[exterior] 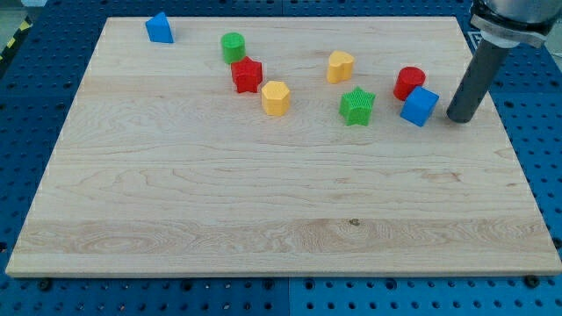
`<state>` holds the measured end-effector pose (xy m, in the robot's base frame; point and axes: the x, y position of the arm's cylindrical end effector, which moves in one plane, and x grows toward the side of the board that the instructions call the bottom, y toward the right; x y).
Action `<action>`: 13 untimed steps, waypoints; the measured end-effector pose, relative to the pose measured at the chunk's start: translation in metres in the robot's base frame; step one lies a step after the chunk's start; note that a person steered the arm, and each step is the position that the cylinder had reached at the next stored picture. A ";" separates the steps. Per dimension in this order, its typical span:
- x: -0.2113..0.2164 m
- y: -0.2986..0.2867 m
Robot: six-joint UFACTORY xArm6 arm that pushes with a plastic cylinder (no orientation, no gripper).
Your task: Move the blue cube closer to the yellow heart
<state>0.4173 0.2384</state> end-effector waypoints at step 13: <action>-0.041 -0.103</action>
<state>0.3763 0.1359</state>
